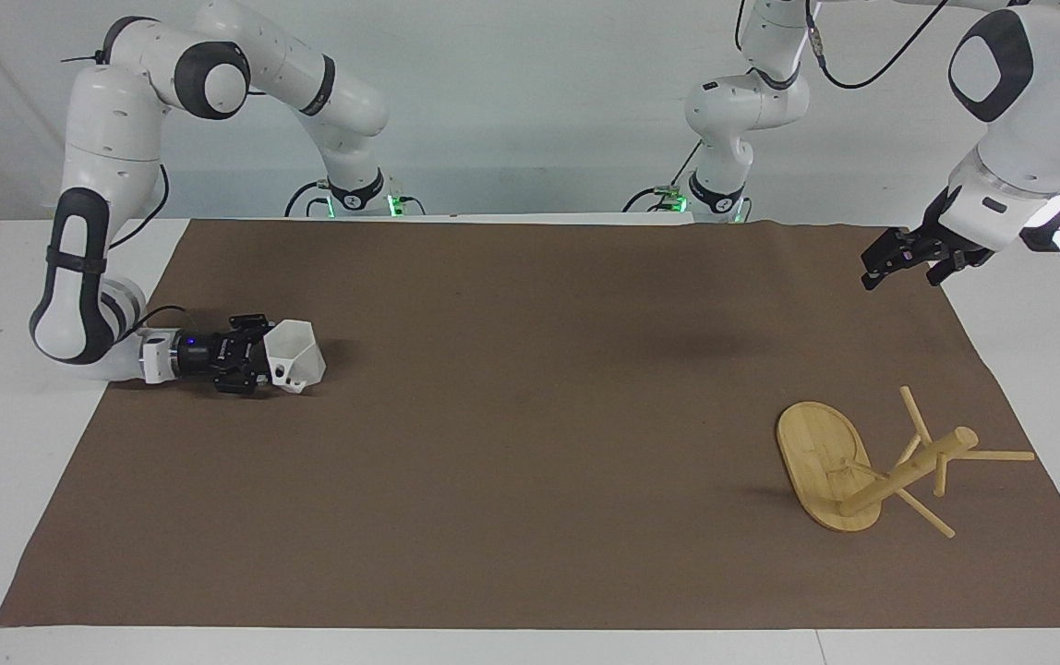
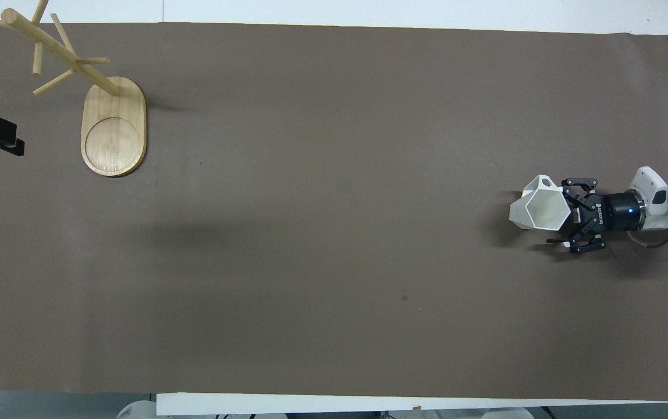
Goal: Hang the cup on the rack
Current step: 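Lift the white cup with the right gripper toward the table center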
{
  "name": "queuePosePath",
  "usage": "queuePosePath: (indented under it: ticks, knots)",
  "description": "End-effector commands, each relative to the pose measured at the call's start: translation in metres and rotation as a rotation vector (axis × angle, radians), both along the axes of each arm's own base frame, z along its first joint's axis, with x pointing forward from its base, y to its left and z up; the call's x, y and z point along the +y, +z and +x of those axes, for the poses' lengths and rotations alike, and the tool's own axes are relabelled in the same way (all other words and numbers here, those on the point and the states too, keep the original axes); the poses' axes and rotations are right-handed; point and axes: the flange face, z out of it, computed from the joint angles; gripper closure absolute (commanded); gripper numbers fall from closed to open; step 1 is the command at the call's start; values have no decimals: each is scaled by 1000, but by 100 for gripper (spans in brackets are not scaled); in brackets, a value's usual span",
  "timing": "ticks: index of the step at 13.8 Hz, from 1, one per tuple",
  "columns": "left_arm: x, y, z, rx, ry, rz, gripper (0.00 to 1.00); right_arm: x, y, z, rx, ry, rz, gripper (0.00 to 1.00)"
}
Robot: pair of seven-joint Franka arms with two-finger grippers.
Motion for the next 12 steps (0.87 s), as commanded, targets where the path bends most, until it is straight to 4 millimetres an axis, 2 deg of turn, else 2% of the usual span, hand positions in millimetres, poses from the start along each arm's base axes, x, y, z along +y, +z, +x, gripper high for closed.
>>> queuePosePath:
  ticks: [1,5,7,9,12]
  knots:
    - [2,4,-6,-1,-1,17,0,13,6,2,-29,-12,-7,0]
    - [2,4,-6,-1,-1,17,0,22,1,4,-25,-15,-17,0]
    - [2,4,-6,-1,-1,17,0,25,2,11,-36,-46,-23,0]
    - [2,4,-6,-1,-1,17,0,38,0,14,-35,-33,-22,0]
    - [3,4,-6,-1,-1,19,0,42,-4,8,-41,-26,-10,0]
